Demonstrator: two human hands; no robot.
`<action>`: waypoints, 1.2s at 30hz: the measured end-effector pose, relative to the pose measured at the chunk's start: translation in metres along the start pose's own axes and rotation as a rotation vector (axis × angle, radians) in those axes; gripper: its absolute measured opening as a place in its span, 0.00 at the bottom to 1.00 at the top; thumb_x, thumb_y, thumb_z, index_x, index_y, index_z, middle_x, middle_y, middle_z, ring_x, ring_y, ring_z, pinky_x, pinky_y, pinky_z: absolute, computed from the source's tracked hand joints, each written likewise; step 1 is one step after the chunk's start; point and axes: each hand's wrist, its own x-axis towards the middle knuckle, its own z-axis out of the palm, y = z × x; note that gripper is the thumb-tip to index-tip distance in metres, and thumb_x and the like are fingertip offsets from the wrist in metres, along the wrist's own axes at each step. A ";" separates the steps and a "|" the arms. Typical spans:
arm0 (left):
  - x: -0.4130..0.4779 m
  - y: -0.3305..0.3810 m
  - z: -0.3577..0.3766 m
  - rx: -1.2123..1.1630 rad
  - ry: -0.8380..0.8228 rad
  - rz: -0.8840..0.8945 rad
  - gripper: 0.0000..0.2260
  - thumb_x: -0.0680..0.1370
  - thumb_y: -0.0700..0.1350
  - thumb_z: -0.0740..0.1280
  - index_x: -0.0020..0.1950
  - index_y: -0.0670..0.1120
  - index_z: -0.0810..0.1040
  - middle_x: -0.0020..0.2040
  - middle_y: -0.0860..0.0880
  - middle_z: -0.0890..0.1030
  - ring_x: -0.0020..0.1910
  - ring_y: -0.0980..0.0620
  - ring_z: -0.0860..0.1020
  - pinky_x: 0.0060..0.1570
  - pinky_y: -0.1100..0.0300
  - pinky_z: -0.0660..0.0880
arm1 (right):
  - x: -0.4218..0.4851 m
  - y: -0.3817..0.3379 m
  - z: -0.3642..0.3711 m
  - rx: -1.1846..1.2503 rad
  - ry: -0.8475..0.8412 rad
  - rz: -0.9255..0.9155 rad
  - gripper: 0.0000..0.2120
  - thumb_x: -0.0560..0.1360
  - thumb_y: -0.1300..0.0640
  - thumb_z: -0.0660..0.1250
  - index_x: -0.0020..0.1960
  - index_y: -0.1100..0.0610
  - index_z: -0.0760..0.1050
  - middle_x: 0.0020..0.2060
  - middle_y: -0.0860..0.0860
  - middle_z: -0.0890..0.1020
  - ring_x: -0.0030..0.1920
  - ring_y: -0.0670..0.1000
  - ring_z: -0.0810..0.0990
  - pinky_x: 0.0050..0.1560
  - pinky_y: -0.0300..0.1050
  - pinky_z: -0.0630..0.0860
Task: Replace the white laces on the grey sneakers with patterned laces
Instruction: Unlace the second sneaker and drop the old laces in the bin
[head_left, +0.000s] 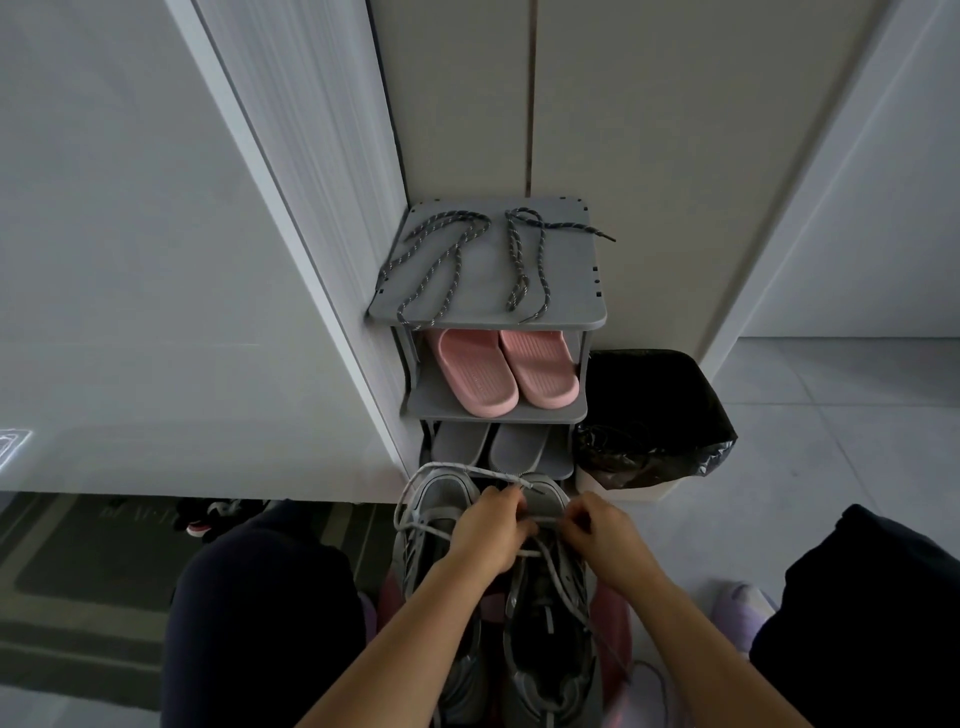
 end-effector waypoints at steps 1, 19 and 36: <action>-0.001 0.000 0.000 -0.035 -0.025 -0.017 0.19 0.77 0.52 0.65 0.65 0.47 0.69 0.61 0.44 0.72 0.59 0.45 0.74 0.57 0.54 0.71 | -0.001 0.001 -0.002 0.038 -0.025 0.006 0.04 0.74 0.58 0.66 0.42 0.55 0.71 0.39 0.50 0.76 0.39 0.47 0.73 0.36 0.35 0.67; 0.004 0.008 0.001 0.046 -0.053 -0.053 0.19 0.75 0.51 0.68 0.64 0.52 0.70 0.61 0.46 0.75 0.58 0.44 0.75 0.55 0.52 0.73 | -0.002 0.005 -0.015 0.142 -0.091 0.050 0.11 0.71 0.60 0.70 0.36 0.49 0.71 0.32 0.45 0.74 0.34 0.44 0.73 0.33 0.29 0.67; 0.002 0.007 -0.007 0.045 -0.064 -0.056 0.12 0.77 0.50 0.64 0.59 0.48 0.76 0.57 0.46 0.80 0.57 0.45 0.77 0.54 0.54 0.74 | -0.007 0.001 0.000 0.062 0.040 0.014 0.03 0.73 0.60 0.68 0.42 0.55 0.74 0.37 0.52 0.77 0.38 0.49 0.75 0.33 0.32 0.66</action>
